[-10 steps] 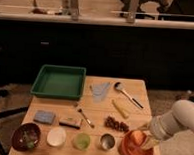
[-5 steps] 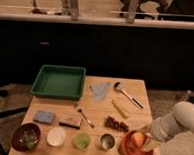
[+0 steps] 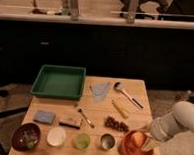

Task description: Place apple in red bowl

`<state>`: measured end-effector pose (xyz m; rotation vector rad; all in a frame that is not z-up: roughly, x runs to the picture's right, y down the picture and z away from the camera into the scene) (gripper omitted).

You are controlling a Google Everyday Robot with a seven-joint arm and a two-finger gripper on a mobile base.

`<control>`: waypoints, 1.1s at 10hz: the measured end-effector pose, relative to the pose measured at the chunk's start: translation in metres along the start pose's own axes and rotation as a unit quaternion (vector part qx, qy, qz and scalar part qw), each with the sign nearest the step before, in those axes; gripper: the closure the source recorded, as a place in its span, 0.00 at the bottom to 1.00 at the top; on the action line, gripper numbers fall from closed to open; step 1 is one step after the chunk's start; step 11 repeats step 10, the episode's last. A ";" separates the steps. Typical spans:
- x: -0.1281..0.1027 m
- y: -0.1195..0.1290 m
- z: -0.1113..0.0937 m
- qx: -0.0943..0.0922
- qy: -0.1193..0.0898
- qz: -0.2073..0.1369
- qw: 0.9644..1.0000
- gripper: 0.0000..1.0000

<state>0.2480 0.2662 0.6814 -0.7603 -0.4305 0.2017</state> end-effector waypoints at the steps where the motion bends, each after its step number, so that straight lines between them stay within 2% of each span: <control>1: 0.000 0.000 0.000 0.000 0.000 0.000 1.000 0.42; 3: 0.000 0.000 0.000 0.000 0.000 0.000 1.000 0.23; 4: 0.000 0.000 0.000 0.000 0.000 0.000 1.000 0.20; 11: 0.000 0.000 0.000 0.000 0.000 0.000 1.000 0.20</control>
